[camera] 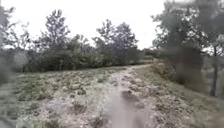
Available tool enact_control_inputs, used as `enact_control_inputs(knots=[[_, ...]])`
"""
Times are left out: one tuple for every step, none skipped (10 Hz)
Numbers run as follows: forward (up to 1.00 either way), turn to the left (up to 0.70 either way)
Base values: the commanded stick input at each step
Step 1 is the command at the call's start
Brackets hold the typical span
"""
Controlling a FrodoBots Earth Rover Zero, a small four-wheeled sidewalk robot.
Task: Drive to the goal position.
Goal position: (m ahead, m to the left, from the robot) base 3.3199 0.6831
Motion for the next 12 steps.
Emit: enact_control_inputs(knots=[[0.70,0.00],[0.70,0.00],[0.70,0.00],[0.70,0.01],[0.70,0.26],[0.70,0.35],[0.70,0.35],[0.70,0.35],[0.70,0.35],[0.70,0.35],[0.70,0.35],[0.70,0.35]])
